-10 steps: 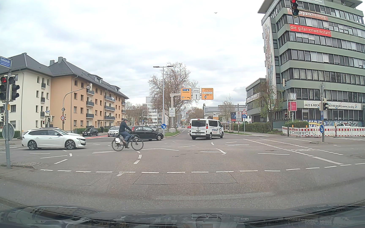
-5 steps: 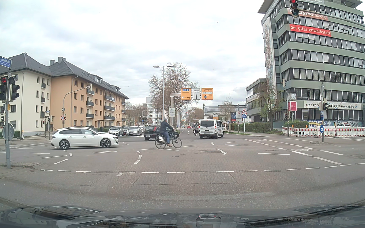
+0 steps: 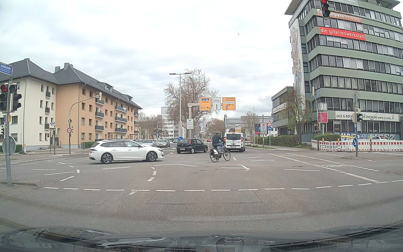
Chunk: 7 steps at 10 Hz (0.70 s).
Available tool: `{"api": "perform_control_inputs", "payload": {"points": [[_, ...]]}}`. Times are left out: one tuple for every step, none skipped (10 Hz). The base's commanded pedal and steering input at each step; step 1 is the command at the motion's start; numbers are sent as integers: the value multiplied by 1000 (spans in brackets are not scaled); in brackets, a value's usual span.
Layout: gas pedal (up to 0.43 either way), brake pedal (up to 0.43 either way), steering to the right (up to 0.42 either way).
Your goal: Follow the waypoints while adhering to traffic rules and regulations
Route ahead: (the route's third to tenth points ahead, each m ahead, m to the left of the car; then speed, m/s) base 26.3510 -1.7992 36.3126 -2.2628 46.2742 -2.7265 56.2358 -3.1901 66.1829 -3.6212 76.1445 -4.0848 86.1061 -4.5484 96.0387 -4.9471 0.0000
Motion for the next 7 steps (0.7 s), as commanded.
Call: {"api": "perform_control_inputs", "payload": {"points": [[0,201,-18],[0,201,-18],[0,201,-18],[0,201,-18],[0,201,-18],[0,201,-18],[0,201,-18]]}}
